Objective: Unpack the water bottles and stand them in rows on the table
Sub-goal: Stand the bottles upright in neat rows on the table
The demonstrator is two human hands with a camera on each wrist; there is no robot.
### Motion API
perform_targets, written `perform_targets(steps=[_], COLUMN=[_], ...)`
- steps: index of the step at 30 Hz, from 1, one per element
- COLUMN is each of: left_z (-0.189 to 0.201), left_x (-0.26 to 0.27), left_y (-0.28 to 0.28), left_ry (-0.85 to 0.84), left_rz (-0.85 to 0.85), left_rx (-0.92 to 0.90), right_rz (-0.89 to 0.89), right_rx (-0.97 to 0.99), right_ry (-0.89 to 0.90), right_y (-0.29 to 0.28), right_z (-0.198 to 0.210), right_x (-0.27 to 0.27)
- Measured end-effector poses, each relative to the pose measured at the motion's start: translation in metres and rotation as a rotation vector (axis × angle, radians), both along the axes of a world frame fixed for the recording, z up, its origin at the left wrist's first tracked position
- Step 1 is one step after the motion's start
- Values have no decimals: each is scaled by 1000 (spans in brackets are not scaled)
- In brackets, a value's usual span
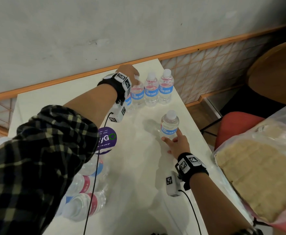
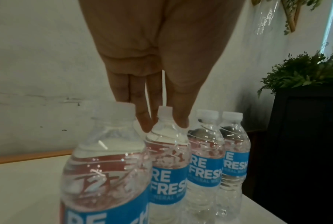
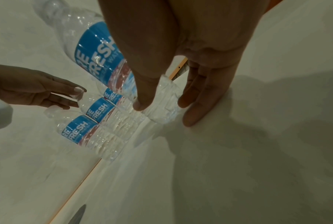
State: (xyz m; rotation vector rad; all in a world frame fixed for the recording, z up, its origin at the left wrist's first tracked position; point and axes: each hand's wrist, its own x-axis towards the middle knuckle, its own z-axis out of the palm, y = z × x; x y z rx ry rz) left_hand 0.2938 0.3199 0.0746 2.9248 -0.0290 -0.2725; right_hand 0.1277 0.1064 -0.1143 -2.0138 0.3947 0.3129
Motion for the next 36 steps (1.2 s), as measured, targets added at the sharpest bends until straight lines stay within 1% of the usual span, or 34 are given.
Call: perform_targets(steps=[5,7,9,11,12,15,20,24,29,32,36], left_z=[2,-2,-14,-32,-32,-8,-11,-8,-6,-7,-10], left_x=[0,-3,3,15,16,-6,0,-3,-9,-13,-18], left_y=[1,7,19,34,39,37,41,40,40,36,26], left_ry=[10,47,120,255,267,203,128,143,163,177,83], left_rz=[-26,13,5,31,19,-7,-14,-24,9,0,-14], left_rx=[40,52,128,197,238,288,227,225,186,78,-107], right_rz=[3,3,8,7,6,-1,-13,-5,-17,-11,1], right_rx=[12,14,10,14,16,23,22,1,14,15,16], right_ry=[-12,-11,-6,0,0,3,16,10,13,13,10], right_y=[1,0,0,-1,0,1,1,1,1,1,1], right_z=[1,1,-1,-3,-3,-2,-1,0,3,2,3], right_x=[0,0,0,1,0,0,0,0,-1,-1,0])
